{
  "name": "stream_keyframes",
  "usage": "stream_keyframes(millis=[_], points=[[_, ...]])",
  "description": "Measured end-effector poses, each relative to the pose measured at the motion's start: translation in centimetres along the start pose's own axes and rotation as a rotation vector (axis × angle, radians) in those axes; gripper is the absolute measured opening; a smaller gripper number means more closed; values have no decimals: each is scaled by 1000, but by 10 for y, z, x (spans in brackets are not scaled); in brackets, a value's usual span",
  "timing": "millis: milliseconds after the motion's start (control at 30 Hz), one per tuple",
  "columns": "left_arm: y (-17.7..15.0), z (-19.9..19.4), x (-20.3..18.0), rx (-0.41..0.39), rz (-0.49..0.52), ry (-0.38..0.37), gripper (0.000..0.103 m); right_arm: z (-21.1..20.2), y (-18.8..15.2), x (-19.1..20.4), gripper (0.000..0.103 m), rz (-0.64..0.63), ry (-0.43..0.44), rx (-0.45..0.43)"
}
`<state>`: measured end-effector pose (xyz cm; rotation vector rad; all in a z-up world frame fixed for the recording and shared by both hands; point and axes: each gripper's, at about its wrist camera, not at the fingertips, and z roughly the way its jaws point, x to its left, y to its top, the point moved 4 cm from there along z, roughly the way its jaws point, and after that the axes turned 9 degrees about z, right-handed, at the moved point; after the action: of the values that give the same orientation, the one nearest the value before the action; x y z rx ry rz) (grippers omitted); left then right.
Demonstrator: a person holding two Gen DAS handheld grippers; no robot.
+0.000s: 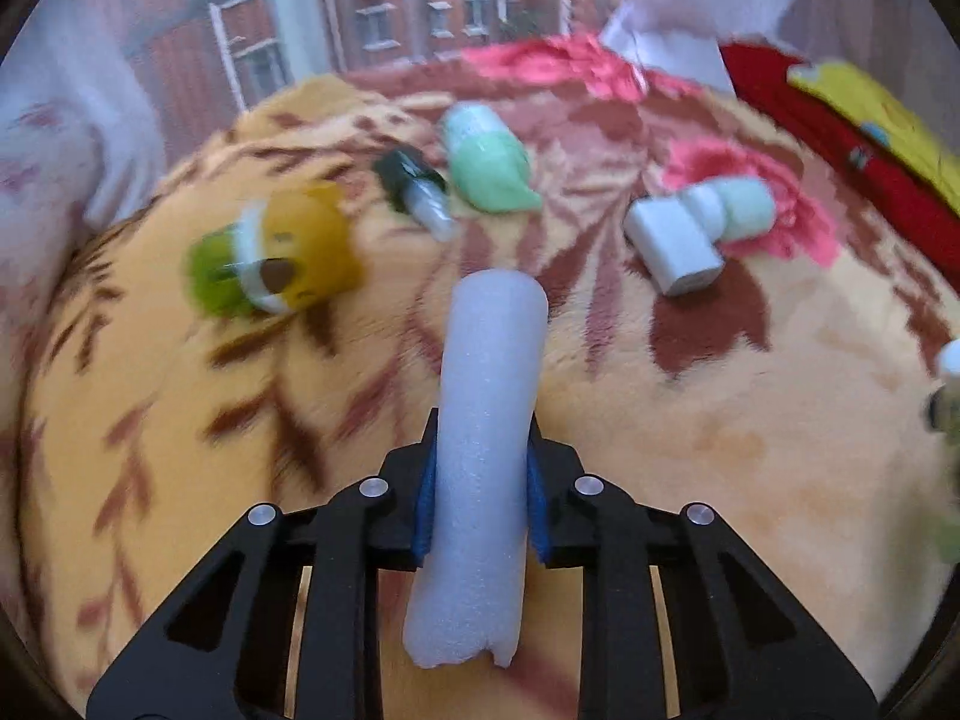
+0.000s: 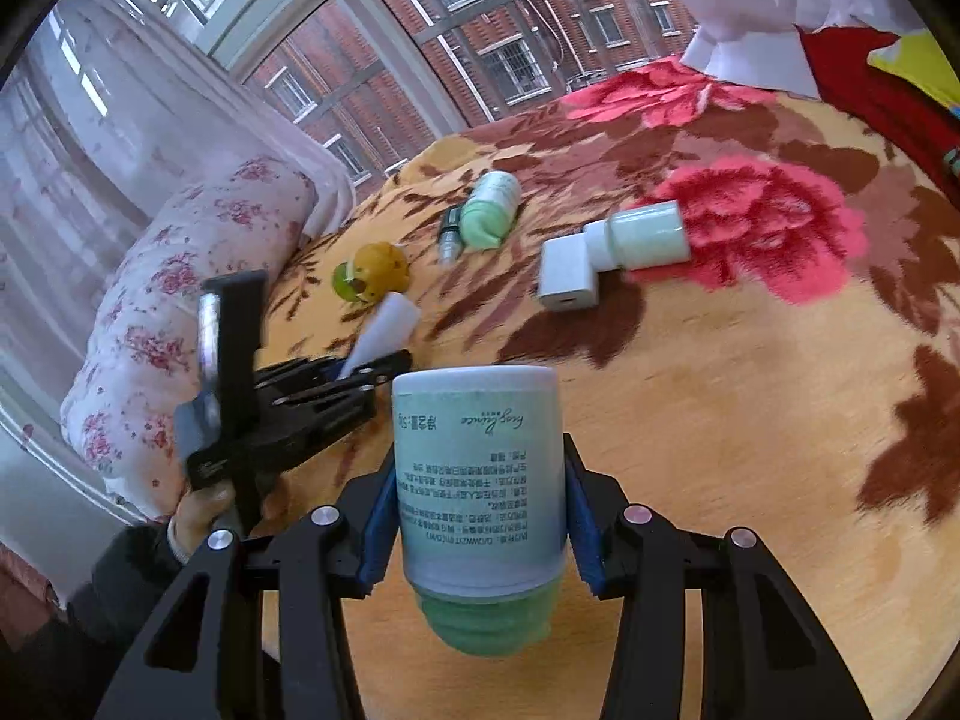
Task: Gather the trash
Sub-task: 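Grasp the green-capped lotion bottle with the right tool while the left tool grasps the white foam tube, then lower both tools over the orange bin and open both to drop the items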
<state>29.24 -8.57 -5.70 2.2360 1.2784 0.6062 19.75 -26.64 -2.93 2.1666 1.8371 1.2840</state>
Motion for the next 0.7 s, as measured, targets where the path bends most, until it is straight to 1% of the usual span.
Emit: stream_keyframes(millis=[133, 200, 300, 333, 433, 533, 600, 700], points=[[-25, -63, -2, -73, -84, -1, 23, -11, -16, 25, 47, -36, 37, -16], [-44, -103, -6, -110, -117, 24, 23, -18, -27, 36, 47, -56, 47, -23], [-72, -150, -14, -173, -137, 42, 23, -30, -49, 54, 47, -85, 75, -26], [-83, -163, -17, -183, -143, 50, 23, -33, -58, 58, 47, -95, 72, -32], [-113, -188, -27, -191, -176, 36, 23, -42, -81, 68, 47, -104, 80, -21], [-145, -206, -41, -197, -197, 32, 23, -56, -115, 78, 47, -135, 86, -21], [-166, -211, -50, -191, -207, 40, 24, -62, -138, 83, 47, -153, 102, -8], [-196, -205, -59, -159, -243, 31, 24, -62, -172, 84, 47, -165, 98, 28]])
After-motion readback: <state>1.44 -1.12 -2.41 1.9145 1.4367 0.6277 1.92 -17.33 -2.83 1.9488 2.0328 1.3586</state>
